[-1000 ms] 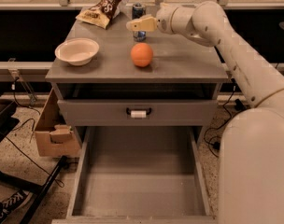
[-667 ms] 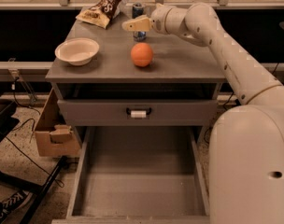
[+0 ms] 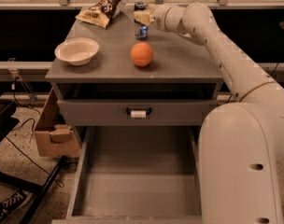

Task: Place redbull can into middle drawer

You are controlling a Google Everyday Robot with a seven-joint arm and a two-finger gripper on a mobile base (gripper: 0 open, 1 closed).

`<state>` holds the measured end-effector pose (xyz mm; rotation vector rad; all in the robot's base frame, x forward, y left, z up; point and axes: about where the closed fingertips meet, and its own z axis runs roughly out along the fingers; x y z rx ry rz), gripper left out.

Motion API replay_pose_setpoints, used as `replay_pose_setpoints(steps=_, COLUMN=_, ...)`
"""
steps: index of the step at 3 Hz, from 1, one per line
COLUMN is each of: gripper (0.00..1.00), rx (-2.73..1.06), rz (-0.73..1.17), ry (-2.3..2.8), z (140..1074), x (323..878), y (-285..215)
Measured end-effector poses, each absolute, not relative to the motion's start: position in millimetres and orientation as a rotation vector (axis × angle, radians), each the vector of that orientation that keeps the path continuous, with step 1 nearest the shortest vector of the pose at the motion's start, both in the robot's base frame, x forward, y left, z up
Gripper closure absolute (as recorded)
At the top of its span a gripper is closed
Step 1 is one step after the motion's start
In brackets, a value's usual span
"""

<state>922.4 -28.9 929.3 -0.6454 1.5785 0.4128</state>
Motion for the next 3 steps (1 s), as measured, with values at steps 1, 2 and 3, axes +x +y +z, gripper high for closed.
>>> replay_pose_setpoints(steps=1, gripper=0.8, rx=-0.644, rz=0.412, ry=1.578, z=929.6, x=922.8, y=-29.2)
replay_pose_setpoints(steps=2, gripper=1.0, rx=-0.644, rz=0.412, ry=1.578, z=929.6, x=922.8, y=-29.1)
replay_pose_setpoints(steps=3, gripper=1.0, rx=-0.666, rz=0.419, ry=1.576, z=933.9, x=923.4, y=-24.1)
